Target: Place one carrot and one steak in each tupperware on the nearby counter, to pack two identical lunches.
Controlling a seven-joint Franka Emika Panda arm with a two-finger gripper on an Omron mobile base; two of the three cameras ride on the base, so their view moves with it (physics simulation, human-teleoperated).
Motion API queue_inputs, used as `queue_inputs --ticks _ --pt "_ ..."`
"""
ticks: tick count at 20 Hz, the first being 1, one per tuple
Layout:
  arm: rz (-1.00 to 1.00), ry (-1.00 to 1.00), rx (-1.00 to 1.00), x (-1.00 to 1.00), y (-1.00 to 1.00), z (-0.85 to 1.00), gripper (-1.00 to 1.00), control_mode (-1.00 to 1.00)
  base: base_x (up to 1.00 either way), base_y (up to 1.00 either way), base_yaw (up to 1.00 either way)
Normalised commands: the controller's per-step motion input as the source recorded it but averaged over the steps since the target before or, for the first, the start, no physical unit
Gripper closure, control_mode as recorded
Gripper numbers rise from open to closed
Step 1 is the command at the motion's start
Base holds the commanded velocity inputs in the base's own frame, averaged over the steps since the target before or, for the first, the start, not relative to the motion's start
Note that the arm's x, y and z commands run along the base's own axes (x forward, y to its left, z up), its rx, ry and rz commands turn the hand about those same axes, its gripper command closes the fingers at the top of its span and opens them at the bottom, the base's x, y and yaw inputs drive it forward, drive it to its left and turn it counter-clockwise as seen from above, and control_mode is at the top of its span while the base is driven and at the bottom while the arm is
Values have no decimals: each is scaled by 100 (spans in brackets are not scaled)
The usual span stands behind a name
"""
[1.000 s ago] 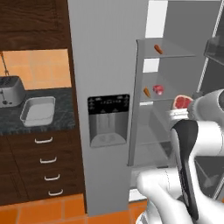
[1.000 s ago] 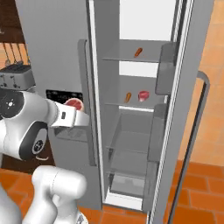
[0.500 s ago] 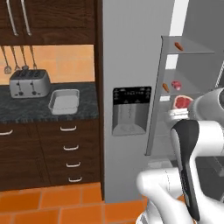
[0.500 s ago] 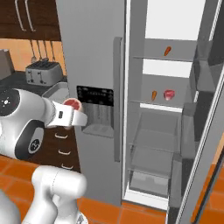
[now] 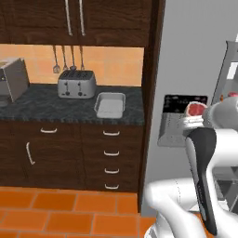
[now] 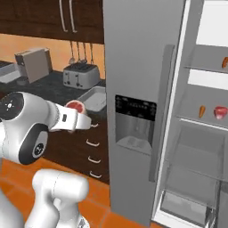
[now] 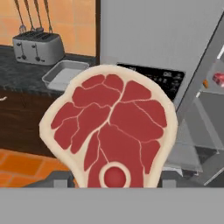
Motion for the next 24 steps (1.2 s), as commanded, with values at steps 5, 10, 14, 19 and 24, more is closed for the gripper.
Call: queue_inputs --ticks 5,10,14,19,24 --pt "0 0 0 0 0 0 100 100 2 95 61" --pt "0 0 0 0 0 0 100 100 0 100 54" --pt "0 0 0 0 0 0 100 100 36 95 33" --pt "0 0 0 0 0 0 100 100 100 77 1" --pt "0 0 0 0 0 0 100 100 99 100 -6"
